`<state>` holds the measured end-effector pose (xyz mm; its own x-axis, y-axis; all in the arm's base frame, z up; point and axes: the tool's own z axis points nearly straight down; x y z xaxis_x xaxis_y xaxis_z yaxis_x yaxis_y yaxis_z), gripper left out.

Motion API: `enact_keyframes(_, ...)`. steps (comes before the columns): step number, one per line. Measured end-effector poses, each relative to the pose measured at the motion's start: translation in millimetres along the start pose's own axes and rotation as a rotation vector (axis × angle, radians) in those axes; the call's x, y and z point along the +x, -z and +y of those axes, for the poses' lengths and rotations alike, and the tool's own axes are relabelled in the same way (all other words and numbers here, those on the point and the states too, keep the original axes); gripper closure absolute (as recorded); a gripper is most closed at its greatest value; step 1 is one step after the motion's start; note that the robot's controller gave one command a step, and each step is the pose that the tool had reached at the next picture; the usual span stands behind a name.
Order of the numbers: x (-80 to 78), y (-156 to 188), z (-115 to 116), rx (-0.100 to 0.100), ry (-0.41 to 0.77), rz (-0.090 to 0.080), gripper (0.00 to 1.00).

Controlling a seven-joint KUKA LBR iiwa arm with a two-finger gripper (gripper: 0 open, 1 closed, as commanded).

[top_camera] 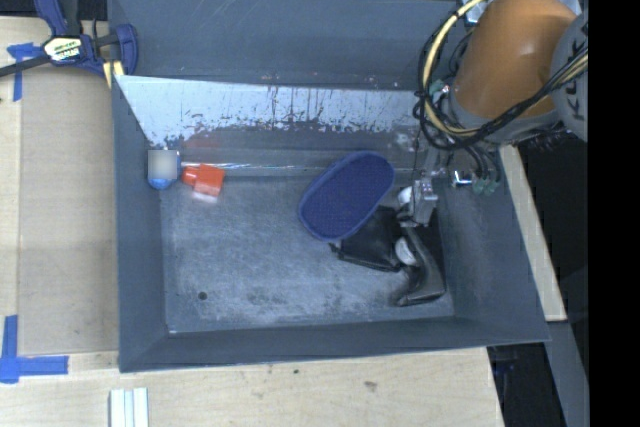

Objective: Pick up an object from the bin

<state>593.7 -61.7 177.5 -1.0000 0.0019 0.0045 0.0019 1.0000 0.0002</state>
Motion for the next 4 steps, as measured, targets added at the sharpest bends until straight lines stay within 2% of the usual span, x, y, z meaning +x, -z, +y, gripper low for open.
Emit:
enact_keyframes(1, 46.8, -84.9, -10.5, 0.000, -0.016, 0.002, 0.00)
enact_keyframes(2, 43.3, -80.3, -9.8, 0.001, -0.012, -0.008, 1.00)
enact_keyframes(3, 39.0, -80.9, 54.5, -0.001, 0.232, -0.008, 1.00)
enact_keyframes(4, 41.0, -82.0, 52.6, 0.000, 0.230, 0.000, 0.00)
